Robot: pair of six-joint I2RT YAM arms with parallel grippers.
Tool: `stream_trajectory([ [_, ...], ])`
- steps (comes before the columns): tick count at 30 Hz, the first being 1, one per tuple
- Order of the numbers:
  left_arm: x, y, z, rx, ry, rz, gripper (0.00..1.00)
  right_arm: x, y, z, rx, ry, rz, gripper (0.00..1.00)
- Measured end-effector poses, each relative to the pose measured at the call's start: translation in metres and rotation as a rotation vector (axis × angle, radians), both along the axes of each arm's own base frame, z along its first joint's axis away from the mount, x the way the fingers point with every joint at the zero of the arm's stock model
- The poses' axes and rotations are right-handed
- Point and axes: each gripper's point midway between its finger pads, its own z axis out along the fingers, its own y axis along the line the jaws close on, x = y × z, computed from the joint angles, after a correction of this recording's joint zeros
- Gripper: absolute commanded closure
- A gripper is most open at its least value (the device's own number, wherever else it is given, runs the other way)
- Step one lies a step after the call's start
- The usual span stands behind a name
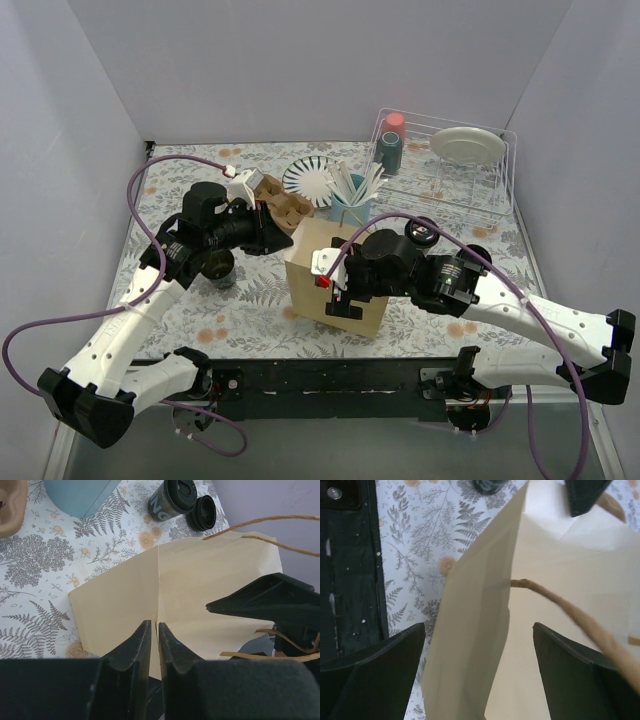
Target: Pack the takeout coffee
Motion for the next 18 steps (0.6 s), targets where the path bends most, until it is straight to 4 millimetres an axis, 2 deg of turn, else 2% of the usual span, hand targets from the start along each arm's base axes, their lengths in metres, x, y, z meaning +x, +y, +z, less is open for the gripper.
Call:
stream_trajectory([
  [5, -0.001, 0.000, 0.001, -0.003, 0.000, 0.002, 0.91, -0.012, 0.001, -0.015, -0.043, 0.060, 0.049, 0.04],
  [18, -0.003, 0.001, 0.004, -0.006, -0.007, 0.004, 0.92, -0.019, -0.005, -0.017, -0.071, 0.079, 0.078, 0.05],
])
